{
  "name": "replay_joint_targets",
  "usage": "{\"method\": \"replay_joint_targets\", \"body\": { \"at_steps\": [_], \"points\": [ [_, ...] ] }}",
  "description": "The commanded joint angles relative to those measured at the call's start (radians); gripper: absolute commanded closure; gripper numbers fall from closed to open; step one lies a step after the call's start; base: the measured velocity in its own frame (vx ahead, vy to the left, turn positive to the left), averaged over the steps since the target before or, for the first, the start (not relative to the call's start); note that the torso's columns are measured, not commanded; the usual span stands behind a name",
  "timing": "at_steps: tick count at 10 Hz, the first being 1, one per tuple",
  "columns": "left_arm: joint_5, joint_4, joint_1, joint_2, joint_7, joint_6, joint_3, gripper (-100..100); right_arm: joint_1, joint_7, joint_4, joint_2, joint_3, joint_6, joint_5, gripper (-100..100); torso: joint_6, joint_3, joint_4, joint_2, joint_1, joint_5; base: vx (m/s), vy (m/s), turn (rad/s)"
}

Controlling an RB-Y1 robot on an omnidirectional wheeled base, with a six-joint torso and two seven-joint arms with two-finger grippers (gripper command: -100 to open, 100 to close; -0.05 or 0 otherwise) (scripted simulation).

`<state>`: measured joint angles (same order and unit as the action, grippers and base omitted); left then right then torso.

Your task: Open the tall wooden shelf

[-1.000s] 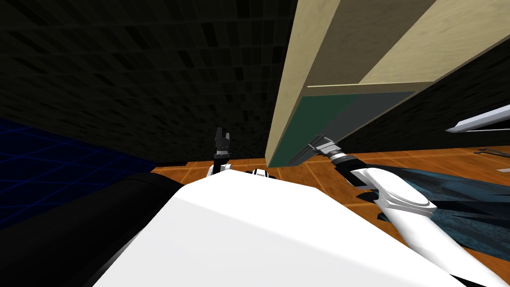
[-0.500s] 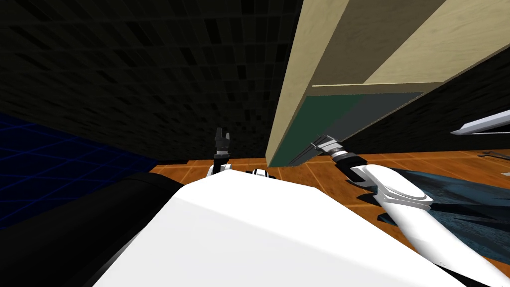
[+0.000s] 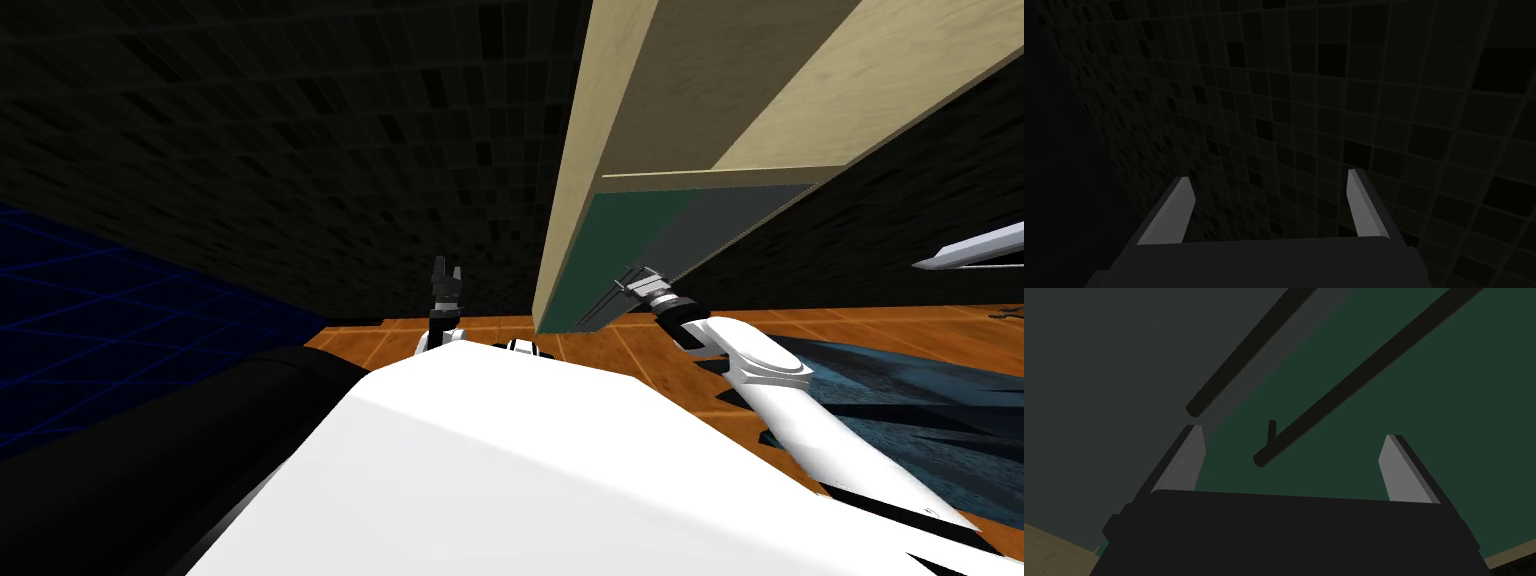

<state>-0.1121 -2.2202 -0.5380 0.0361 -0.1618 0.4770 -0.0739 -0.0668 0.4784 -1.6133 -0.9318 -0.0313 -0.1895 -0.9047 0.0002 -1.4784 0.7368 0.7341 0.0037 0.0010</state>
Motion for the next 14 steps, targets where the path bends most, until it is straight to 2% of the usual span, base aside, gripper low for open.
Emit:
{"method": "replay_joint_targets", "body": {
  "at_steps": [1,2,3,4,5,6,7,9,10,11,12,13,14],
  "points": [
    [0.0,0.0,0.0,0.0,0.0,0.0,0.0,0,0.081,0.013,0.057,0.005,0.079,0.069,0.038,-100,-0.002,0.001,0.0,0.002,-0.005,-0.001,-0.098,-0.074,0.07],
    [0.0,0.0,0.0,0.0,0.0,0.0,0.0,0,0.111,0.013,0.057,0.005,0.111,0.069,0.038,-100,-0.002,0.0,0.0,0.0,-0.008,-0.002,-0.055,-0.047,0.005],
    [0.0,0.0,0.0,0.0,0.0,0.0,0.0,0,0.111,0.013,0.057,0.005,0.121,0.069,0.038,-100,-0.001,0.0,0.0,-0.001,-0.005,-0.002,-0.015,-0.024,-0.005],
    [0.0,0.0,0.0,0.0,0.0,0.0,0.0,0,0.158,0.02,0.102,0.003,0.161,0.117,0.077,-100,0.0,0.0,0.0,0.0,-0.003,-0.001,-0.058,-0.076,0.135],
    [0.0,0.0,0.0,0.0,0.0,0.0,0.0,0,0.188,0.02,0.102,0.003,0.192,0.14,0.077,-100,-0.001,0.002,0.001,0.004,-0.005,-0.001,-0.102,-0.092,0.096],
    [0.0,0.0,0.0,0.0,0.0,0.0,0.0,0,0.207,0.02,0.102,0.003,0.224,0.14,0.077,-100,0.0,0.004,0.002,0.006,-0.006,-0.002,-0.068,-0.051,-0.007],
    [0.0,0.0,0.0,0.0,0.0,0.0,0.0,0,0.247,0.027,0.146,0.0,0.256,0.186,0.116,-100,0.0,0.003,0.001,0.004,-0.004,-0.001,-0.108,-0.097,0.124],
    [0.0,0.0,0.0,0.0,0.0,0.0,0.0,0,0.303,0.027,0.146,0.0,0.313,0.211,0.116,-100,0.001,0.002,0.001,0.003,-0.007,-0.002,-0.078,-0.072,0.042],
    [0.0,0.0,0.0,0.0,0.0,0.0,0.0,0,0.341,0.034,0.191,-0.002,0.351,0.255,0.155,-100,0.001,0.0,0.0,0.001,-0.003,-0.001,-0.084,-0.069,0.143],
    [0.0,0.0,0.0,0.0,0.0,0.0,0.0,0,0.371,0.034,0.191,-0.002,0.387,0.282,0.155,-100,-0.001,0.002,0.001,0.003,-0.004,-0.001,-0.094,-0.081,0.073],
    [0.0,0.0,0.0,0.0,0.0,0.0,0.0,0,0.399,0.034,0.191,-0.002,0.418,0.282,0.155,-100,0.0,0.003,0.001,0.004,-0.004,-0.001,-0.046,-0.042,-0.022],
    [0.0,0.0,0.0,0.0,0.0,0.0,0.0,0,0.399,0.034,0.191,-0.002,0.43,0.282,0.155,-100,0.0,0.002,0.001,0.003,-0.002,-0.001,-0.011,-0.01,-0.017],
    [0.0,0.0,0.0,0.0,0.0,0.0,0.0,0,0.446,0.042,0.235,-0.004,0.467,0.328,0.194,-100,0.0,0.001,0.001,0.002,-0.001,0.0,-0.076,-0.062,0.131]
  ]
}}
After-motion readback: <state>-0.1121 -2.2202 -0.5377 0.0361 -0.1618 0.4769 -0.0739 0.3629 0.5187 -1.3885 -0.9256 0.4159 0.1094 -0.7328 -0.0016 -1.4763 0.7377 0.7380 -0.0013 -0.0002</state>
